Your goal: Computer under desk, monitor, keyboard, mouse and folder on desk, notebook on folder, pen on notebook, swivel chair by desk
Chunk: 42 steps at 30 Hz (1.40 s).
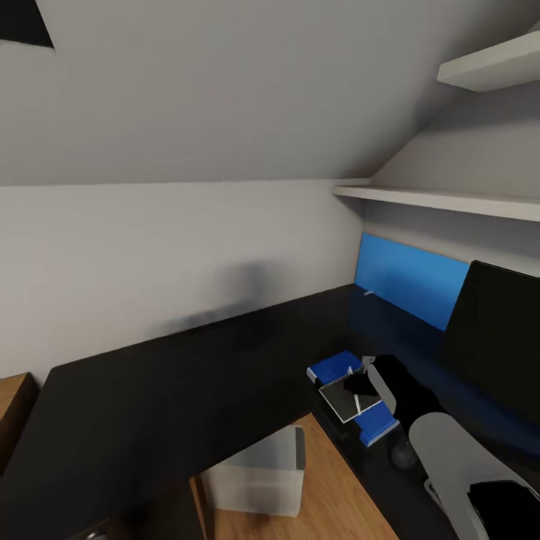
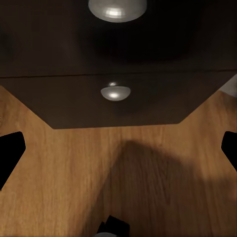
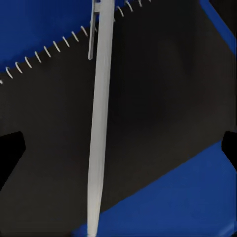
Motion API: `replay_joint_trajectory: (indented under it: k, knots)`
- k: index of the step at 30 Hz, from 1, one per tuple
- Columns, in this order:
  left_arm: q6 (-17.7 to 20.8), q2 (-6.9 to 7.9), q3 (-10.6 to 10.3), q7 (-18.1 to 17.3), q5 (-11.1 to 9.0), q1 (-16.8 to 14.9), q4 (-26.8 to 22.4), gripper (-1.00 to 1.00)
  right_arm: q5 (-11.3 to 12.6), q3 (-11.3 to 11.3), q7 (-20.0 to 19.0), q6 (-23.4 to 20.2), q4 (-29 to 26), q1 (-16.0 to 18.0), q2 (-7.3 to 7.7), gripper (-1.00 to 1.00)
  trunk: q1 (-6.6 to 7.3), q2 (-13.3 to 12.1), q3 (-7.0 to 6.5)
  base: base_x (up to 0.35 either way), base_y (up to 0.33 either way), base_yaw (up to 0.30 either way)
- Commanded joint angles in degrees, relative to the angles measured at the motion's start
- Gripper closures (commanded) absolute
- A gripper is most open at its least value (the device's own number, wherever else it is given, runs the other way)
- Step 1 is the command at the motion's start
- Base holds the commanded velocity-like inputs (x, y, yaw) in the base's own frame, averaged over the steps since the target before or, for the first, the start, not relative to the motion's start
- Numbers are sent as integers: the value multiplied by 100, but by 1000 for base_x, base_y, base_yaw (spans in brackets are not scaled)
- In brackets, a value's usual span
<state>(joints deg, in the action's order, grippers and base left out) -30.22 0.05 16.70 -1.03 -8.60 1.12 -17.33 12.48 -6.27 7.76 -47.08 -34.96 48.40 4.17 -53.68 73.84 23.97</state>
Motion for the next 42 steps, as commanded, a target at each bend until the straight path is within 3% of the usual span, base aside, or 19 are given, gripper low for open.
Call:
replay_joint_trajectory:
  k: [1,13,21,30,42]
  knots:
    - [-5,1,-18,-11,-54,2,-7,-100,61,-41,50,-20,-8,3,7,-100,22,-38,-13,0,0,0]
    - [-2,4,-18,-16,-52,2,-7,-100,69,-44,56,10,-50,3,-5,-100,286,-520,-229,0,0,0]
    - [-1,-3,-23,-25,-46,2,-7,-100,84,-49,58,161,-152,3,-89,-100,462,-841,-372,0,0,0]
    - [-1,-5,-26,-44,-45,2,-5,-100,105,-34,61,471,-329,3,-229,-100,462,-841,-372,0,0,0]
    - [-1,-5,-32,-62,-37,2,-7,-100,113,-32,52,545,-359,3,-407,-100,462,-841,-372,0,0,0]
